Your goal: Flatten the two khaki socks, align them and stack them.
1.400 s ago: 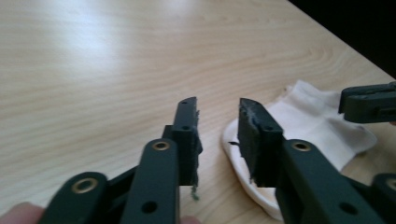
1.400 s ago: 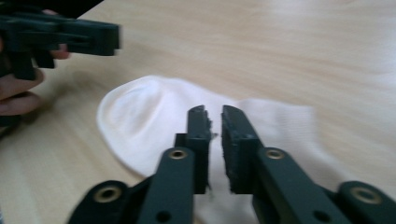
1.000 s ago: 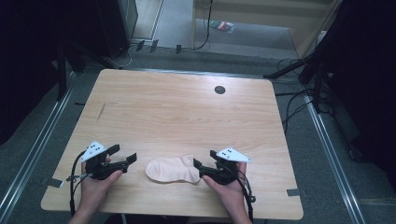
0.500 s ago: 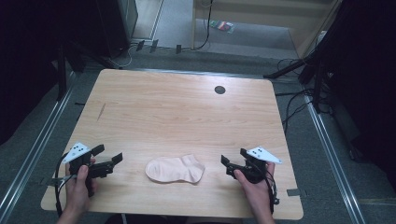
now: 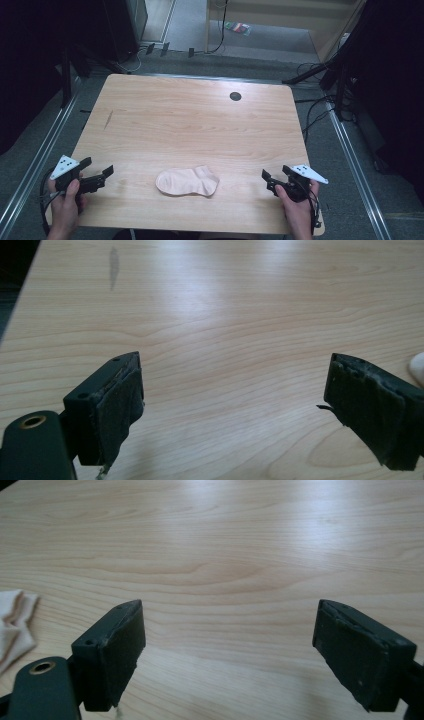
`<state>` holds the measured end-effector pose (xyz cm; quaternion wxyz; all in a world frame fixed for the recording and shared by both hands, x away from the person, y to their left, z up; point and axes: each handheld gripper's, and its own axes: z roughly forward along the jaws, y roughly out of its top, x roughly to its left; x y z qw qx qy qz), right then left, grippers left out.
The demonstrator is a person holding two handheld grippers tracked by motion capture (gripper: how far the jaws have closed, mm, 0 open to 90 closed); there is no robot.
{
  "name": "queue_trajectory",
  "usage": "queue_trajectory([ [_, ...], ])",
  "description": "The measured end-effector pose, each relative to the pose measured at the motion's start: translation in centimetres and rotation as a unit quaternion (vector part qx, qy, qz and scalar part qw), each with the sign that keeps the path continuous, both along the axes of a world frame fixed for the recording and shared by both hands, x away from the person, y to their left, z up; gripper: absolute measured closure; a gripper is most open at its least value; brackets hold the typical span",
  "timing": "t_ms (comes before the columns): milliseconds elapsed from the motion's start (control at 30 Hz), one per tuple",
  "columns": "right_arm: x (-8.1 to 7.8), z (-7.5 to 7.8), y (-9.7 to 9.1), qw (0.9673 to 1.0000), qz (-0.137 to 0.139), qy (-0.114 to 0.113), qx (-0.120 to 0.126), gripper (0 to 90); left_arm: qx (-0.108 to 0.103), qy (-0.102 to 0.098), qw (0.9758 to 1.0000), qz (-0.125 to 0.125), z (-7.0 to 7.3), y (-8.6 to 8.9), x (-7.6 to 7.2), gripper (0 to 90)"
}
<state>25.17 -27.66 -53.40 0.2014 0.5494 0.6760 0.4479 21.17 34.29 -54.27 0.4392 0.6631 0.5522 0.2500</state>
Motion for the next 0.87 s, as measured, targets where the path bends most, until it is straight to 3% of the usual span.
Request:
queue_trajectory([
  [167, -0.4, -0.4, -2.0, 0.9997, -0.024, 0.003, 0.004, 13.9, 0.006, 0.003, 0.9999, 0.011, 0.0, 1.2, -0.1, 9.9],
  [333, -1.0, -1.0, -3.5, 0.9995, -0.032, 0.006, 0.005, 13.9, 0.027, 0.005, 0.9995, 0.015, -0.5, 2.0, -0.1, 9.8],
  [533, -1.5, -1.3, -5.2, 0.9988, -0.049, 0.004, 0.008, 14.4, 0.027, 0.007, 0.9993, 0.025, -0.7, 2.6, -0.1, 9.2],
  [600, -1.6, -1.5, -5.7, 0.9981, -0.057, 0.01, 0.019, 14.4, 0.03, 0.01, 0.9993, 0.02, -0.9, 2.4, 0.1, 9.2],
  [700, -1.6, -1.5, -6.1, 0.9972, -0.065, 0.012, 0.034, 14.5, 0.033, 0.011, 0.9992, 0.017, -0.9, 2.2, 0.3, 9.2],
  [867, -1.7, -1.4, -5.7, 0.9974, -0.068, 0.004, 0.025, 13.9, 0.025, 0.013, 0.9994, 0.018, -0.9, 2.4, 0.4, 9.2],
])
